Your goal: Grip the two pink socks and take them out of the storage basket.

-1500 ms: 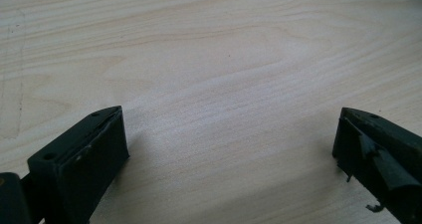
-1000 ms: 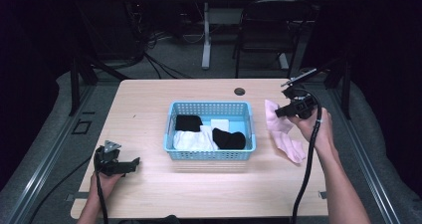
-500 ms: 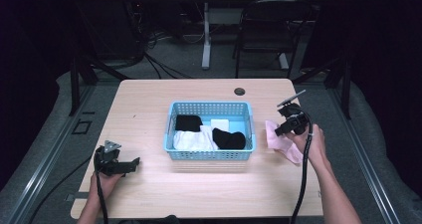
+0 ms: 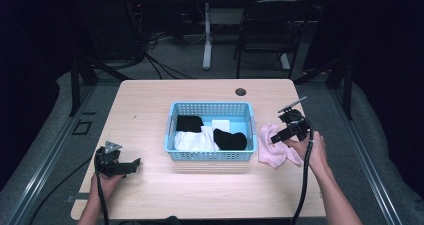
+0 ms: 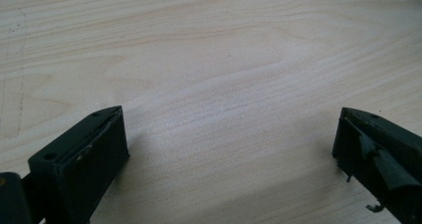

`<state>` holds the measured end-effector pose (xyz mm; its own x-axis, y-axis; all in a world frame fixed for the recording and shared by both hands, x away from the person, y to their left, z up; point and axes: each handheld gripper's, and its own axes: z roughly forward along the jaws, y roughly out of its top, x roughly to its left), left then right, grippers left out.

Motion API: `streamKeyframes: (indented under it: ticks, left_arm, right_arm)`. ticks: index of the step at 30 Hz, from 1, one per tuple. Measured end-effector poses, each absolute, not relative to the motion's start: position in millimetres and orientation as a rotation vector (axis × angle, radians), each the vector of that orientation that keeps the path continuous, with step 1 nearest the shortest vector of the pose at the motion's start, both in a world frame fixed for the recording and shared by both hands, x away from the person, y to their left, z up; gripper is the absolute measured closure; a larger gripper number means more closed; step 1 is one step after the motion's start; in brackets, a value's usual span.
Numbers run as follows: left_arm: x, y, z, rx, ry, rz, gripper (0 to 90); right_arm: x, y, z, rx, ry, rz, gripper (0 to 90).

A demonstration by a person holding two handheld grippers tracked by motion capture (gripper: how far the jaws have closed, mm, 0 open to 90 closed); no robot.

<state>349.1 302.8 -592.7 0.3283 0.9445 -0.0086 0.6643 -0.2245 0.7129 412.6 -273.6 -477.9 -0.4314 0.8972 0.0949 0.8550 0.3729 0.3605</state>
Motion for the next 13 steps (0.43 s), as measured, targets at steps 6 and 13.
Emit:
streamKeyframes:
  ticks: [6,13]
  left_arm:
    - [349.1,302.8,-592.7,1.975,1.411,0.581,0.9]
    - [349.1,302.8,-592.6,1.976,1.41,0.581,0.9]
  right_arm:
    - [391.9,-281.6,-473.0,1.569,2.463,0.556,13.5]
    - [379.2,-306.8,-479.4,1.633,2.444,0.553,4.8]
